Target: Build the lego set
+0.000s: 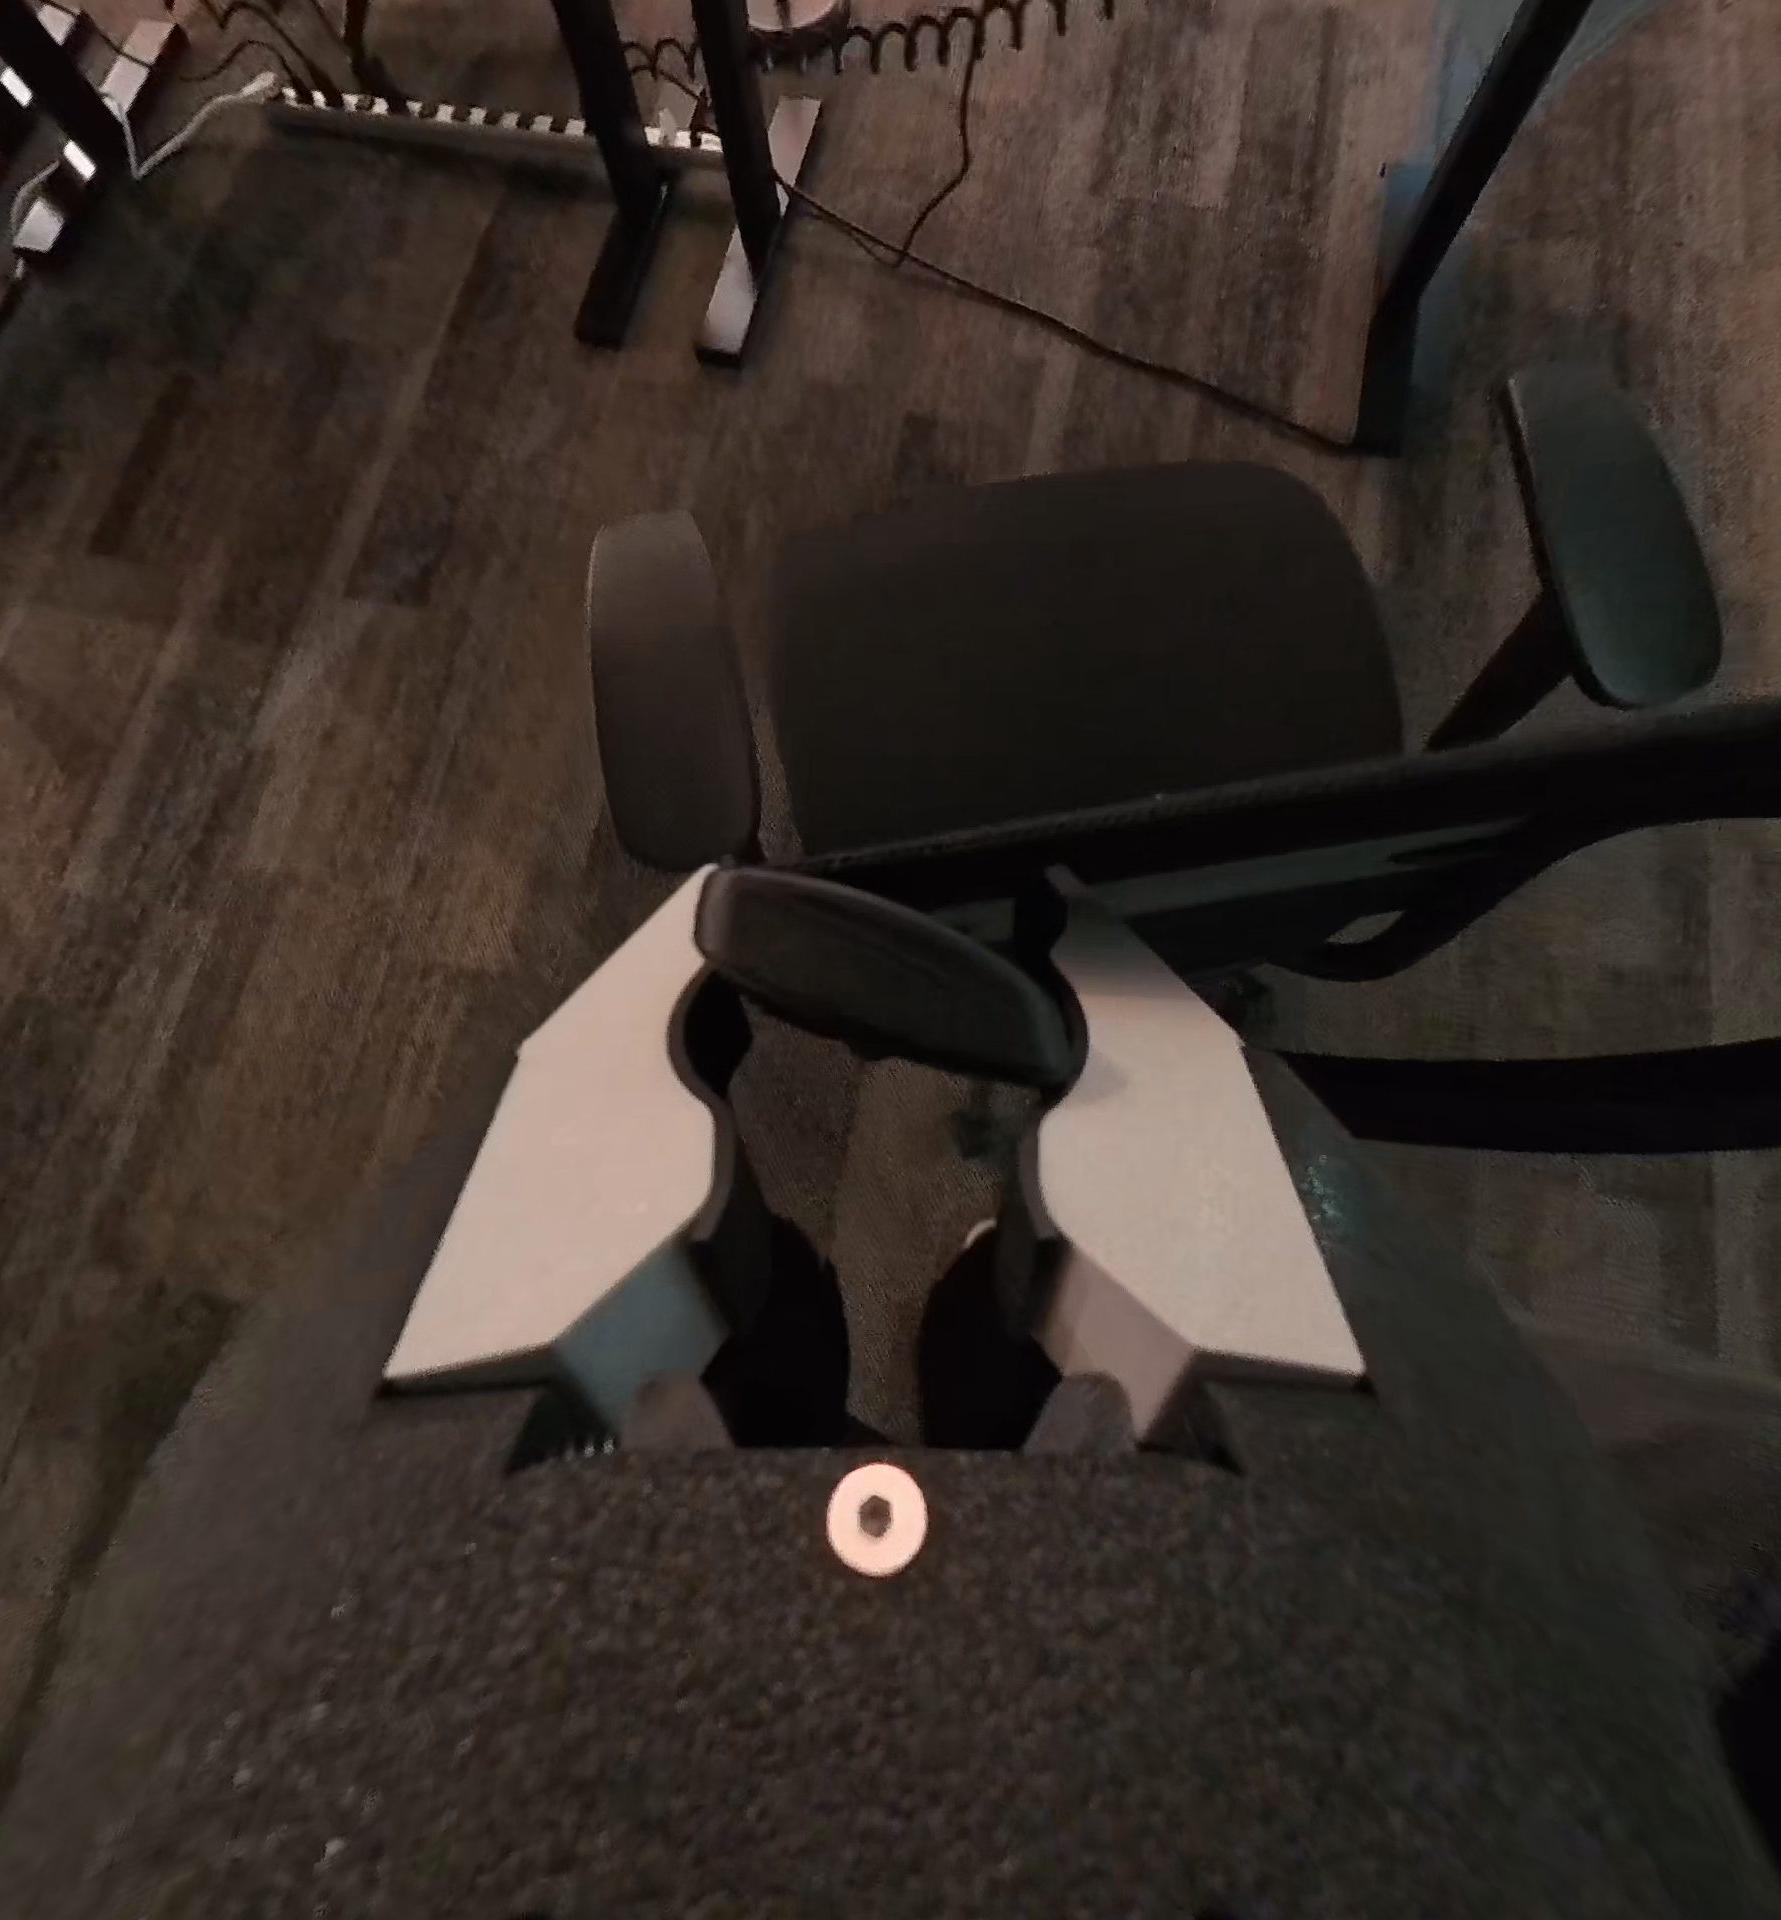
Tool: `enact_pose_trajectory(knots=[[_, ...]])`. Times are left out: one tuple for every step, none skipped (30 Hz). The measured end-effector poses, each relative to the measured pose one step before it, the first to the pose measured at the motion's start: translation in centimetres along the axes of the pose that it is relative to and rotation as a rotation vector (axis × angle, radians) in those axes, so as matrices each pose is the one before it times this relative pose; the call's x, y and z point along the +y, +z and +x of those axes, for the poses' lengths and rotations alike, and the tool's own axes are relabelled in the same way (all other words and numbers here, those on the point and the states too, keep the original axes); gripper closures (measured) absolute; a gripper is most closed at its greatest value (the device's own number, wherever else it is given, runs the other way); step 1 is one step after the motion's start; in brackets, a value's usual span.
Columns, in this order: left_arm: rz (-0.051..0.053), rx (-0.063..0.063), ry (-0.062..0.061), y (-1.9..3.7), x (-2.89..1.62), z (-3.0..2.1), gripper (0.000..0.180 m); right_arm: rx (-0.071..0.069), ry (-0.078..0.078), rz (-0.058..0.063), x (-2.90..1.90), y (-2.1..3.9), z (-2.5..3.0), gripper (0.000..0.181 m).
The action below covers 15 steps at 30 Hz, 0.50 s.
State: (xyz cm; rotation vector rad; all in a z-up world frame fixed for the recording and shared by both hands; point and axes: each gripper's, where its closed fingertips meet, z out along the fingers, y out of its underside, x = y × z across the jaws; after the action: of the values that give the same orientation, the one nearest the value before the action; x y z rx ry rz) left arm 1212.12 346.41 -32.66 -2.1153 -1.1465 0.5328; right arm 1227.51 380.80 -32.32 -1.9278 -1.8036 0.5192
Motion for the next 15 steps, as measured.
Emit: enact_pose_trajectory(knots=[[0.0017,0.0081,0.0035,1.401,-1.324,-1.602,0.131,0.0128,0.0177,-0.0031,-1.326,0.82,-0.837,0.133],[0.0071,0.0087,0.0061,1.457,-1.436,-1.58,0.132,0.0064,0.0214,-0.0023,-1.361,0.815,-0.86,0.133],[0.0054,0.0094,0.0134,1.512,-1.425,-1.51,0.133,0.0014,0.0219,-0.0022,-1.279,0.803,-0.79,0.133],[0.0019,0.0108,0.0169,1.478,-1.288,-1.323,0.133,0.0084,0.019,-0.0023,-1.236,0.816,-0.65,0.133],[0.0024,0.0119,0.0158,1.434,-1.202,-1.211,0.133,0.0111,0.0166,0.0,-1.231,0.855,-0.536,0.133],[0.002,0.0113,0.014,1.373,-1.166,-1.091,0.133,0.0099,0.0142,-0.0037,-1.213,0.805,-0.468,0.133],[0.0017,0.012,0.0157,1.332,-1.239,-0.938,0.132,0.0097,0.0156,-0.0013,-1.298,0.827,-0.282,0.133],[-0.0028,0.013,0.0193,1.397,-1.265,-0.875,0.132,0.0068,0.0111,-0.0049,-1.298,0.81,-0.178,0.133],[-0.0067,0.0126,0.0183,1.514,-1.274,-0.99,0.132,0.0042,0.014,-0.0065,-1.337,0.818,-0.24,0.133],[-0.0031,0.0107,0.0085,1.394,-1.305,-1.031,0.132,0.0063,0.0115,-0.0021,-1.442,0.924,-0.226,0.133],[0.0058,0.0079,-0.0004,1.176,-1.414,-0.949,0.132,0.0074,0.008,-0.0042,-1.422,1.018,-0.217,0.133],[0.0112,0.0091,0.0033,1.448,-1.444,-0.978,0.133,0.01,0.0132,-0.0033,-1.4,0.898,-0.2,0.133],[0.0091,0.0123,0.0099,1.654,-1.504,-0.962,0.133,0.009,0.0168,0.0039,-1.457,0.939,-0.183,0.133],[0.0048,0.0138,0.0133,1.682,-1.477,-0.926,0.133,0.0085,0.0158,0.0029,-1.501,0.965,-0.154,0.133],[0.0043,0.0156,0.0146,1.653,-1.393,-0.929,0.133,0.0103,0.015,0.0043,-1.518,1.003,-0.169,0.133]])
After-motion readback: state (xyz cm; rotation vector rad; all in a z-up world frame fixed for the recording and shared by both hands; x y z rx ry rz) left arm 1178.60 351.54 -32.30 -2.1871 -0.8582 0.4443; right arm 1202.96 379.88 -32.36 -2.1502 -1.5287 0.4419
